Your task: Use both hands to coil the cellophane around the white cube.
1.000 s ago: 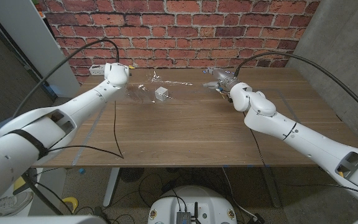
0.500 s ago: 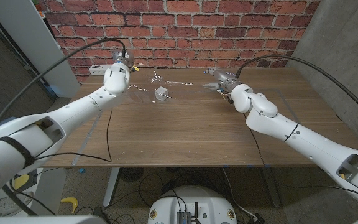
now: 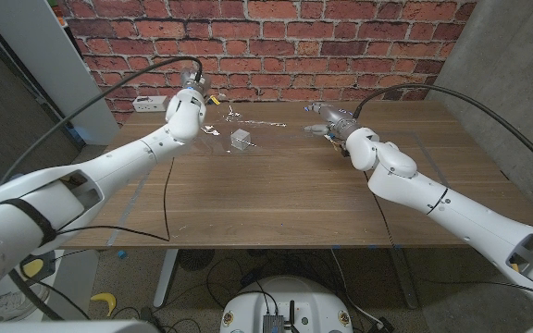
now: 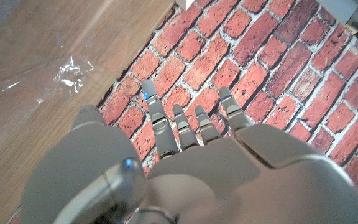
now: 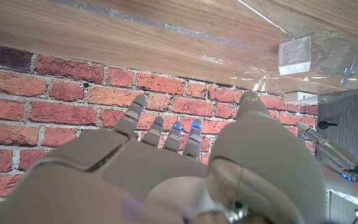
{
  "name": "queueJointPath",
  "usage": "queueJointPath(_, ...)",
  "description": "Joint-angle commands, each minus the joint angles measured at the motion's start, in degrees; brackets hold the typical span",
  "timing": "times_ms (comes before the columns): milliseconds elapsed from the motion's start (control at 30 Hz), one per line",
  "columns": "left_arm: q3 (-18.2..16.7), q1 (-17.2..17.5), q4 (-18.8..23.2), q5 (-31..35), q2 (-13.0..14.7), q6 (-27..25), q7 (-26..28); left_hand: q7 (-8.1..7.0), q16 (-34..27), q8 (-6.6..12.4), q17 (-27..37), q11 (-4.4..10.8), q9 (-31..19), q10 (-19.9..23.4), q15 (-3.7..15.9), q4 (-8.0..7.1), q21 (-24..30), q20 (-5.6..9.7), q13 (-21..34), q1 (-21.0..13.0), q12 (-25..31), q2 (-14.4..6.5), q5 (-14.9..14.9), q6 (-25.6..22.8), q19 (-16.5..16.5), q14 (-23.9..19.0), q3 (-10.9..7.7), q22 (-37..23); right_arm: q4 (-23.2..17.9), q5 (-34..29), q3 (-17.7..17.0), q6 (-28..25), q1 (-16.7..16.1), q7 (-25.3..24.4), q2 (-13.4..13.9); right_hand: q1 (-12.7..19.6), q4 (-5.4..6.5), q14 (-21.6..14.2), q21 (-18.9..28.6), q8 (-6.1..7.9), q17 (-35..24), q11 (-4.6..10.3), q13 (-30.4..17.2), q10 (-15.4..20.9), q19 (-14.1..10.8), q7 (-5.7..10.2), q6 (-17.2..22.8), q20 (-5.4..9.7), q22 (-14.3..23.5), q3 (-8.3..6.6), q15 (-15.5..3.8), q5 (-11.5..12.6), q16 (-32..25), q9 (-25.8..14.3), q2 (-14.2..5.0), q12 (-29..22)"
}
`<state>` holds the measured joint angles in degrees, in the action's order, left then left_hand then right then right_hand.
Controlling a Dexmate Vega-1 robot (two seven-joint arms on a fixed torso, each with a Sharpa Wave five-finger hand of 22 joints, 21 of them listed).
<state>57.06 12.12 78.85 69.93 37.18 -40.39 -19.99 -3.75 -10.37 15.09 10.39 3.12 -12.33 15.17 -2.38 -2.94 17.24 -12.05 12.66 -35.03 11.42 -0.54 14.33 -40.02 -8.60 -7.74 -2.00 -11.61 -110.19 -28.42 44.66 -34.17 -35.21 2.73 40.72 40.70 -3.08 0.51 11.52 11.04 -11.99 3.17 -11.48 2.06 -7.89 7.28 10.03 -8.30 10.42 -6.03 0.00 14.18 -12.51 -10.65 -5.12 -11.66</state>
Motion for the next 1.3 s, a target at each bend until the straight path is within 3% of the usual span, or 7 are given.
queueJointPath(33, 1.52, -2.03, -5.61, 5.41, -4.08, -10.03, -15.51, 0.52, 0.08, -3.49, -0.01, -1.58, 0.0, -3.77, -1.4, -0.77, -0.87, -0.24, 0.11, 1.66, -0.23, -0.33, 0.34, 7.39, 1.55, 2.14, 0.37, -0.16, -0.11, 0.25, 0.18, 0.5, 0.22, 0.12, 0.31, -0.33, -0.39, -0.41, 0.38, 0.1, -0.04, 0.31, 0.01, 0.2, -0.07, 0.08, 0.4, -0.32, 0.02, -0.03, -0.18, -0.07, -0.19, -0.21, 0.0, -0.06)
queueJointPath(233, -0.41, -2.46, -7.42, 0.14, -4.89, -12.37, -15.88, 2.09, 0.19, -4.64, -0.01, -3.95, -0.09, -7.56, -3.89, -1.48, -1.95, -0.29, 0.11, 3.7, -0.24, -0.55, -0.33, 12.89, 3.24, 5.29, 1.11, -0.13, -0.2, 0.16, 0.27, 0.19, 0.21, 0.18, 0.22, -0.45, -0.38, -0.37, 0.37, 0.08, -0.05, 0.25, 0.01, 0.13, -0.08, 0.12, 0.36, -0.32, 0.02, -0.02, -0.22, -0.12, -0.17, -0.21, -0.02, -0.03)
queueJointPath(400, -2.66, -3.36, -8.82, -7.97, -5.05, -12.96, -15.6, 4.21, 0.12, -3.45, -0.04, -5.15, -0.17, -7.86, -4.64, -1.72, -2.44, -0.29, 0.09, 4.49, 0.2, -0.82, -0.7, 10.83, 4.05, 6.03, 1.34, -0.14, -0.69, 0.12, 0.14, 0.01, 0.09, 0.16, 0.39, -0.49, -0.42, -0.41, 0.36, 0.09, -0.05, 0.26, 0.01, 0.16, -0.07, 0.09, 0.39, -0.35, 0.02, -0.01, -0.2, -0.15, -0.17, -0.21, 0.01, -0.03)
queueJointPath(633, -3.16, -6.13, -13.51, -18.64, -5.72, -11.97, -15.02, 4.71, 0.05, -2.68, -0.08, -5.79, -0.21, -8.28, -5.35, -1.58, -2.72, -0.27, 0.03, 4.63, 0.37, -0.93, -0.96, 8.84, 4.43, 6.5, 1.39, -0.15, -1.36, -0.49, 0.41, -0.98, 0.32, 0.65, 0.44, -0.55, -0.46, -0.42, 0.35, 0.08, -0.05, 0.31, 0.0, 0.14, -0.07, 0.05, 0.36, -0.32, 0.02, -0.03, -0.13, -0.18, -0.15, -0.21, 0.0, -0.01)
queueJointPath(767, -3.42, -7.39, -15.54, -24.87, -5.88, -11.41, -13.67, 6.36, 0.03, -4.38, -0.07, -7.53, -0.34, -10.22, -6.39, -1.39, -3.1, -0.28, -0.05, 5.33, 0.24, 0.0, -1.28, 14.19, 4.97, 7.54, 2.18, -0.2, -1.72, -0.77, 0.49, -1.63, 0.44, 0.92, 0.43, -0.54, -0.49, -0.46, 0.32, 0.11, -0.05, 0.28, 0.0, 0.13, -0.01, 0.06, 0.44, -0.3, 0.02, -0.07, -0.13, -0.19, -0.15, -0.21, -0.05, 0.0)
queueJointPath(1000, -2.53, -9.87, -19.34, -34.57, -5.92, -7.65, -12.75, 7.59, 0.2, -5.17, -0.08, -8.55, -0.01, -12.57, -7.36, -1.09, -3.55, -0.27, -0.13, 5.77, 0.09, 0.89, -1.07, 20.71, 5.92, 9.35, 3.02, -0.37, -2.02, -1.5, 0.81, -2.27, 0.78, 1.1, 0.33, -0.66, -0.47, -0.53, 0.27, 0.14, -0.08, 0.27, 0.0, 0.18, 0.12, 0.01, 0.53, -0.18, 0.02, -0.11, -0.19, -0.23, -0.18, -0.21, -0.17, -0.01)
queueJointPath(1300, -6.05, -10.92, -25.7, -49.92, -6.54, -0.71, -10.05, 9.57, -0.31, -2.84, -0.12, -9.1, 0.49, -11.44, -7.43, -0.08, -3.69, -0.25, -0.28, 4.25, 1.07, 0.15, -0.7, 16.24, 6.39, 8.95, 2.47, -0.53, -2.04, -1.96, 0.86, -2.59, 1.01, 1.13, 0.28, -0.84, -0.45, -0.79, 0.23, 0.15, -0.09, 0.25, 0.0, 0.46, 0.2, 0.02, 0.6, -0.16, 0.02, -0.1, -0.24, -0.3, -0.27, -0.21, -0.21, -0.1)
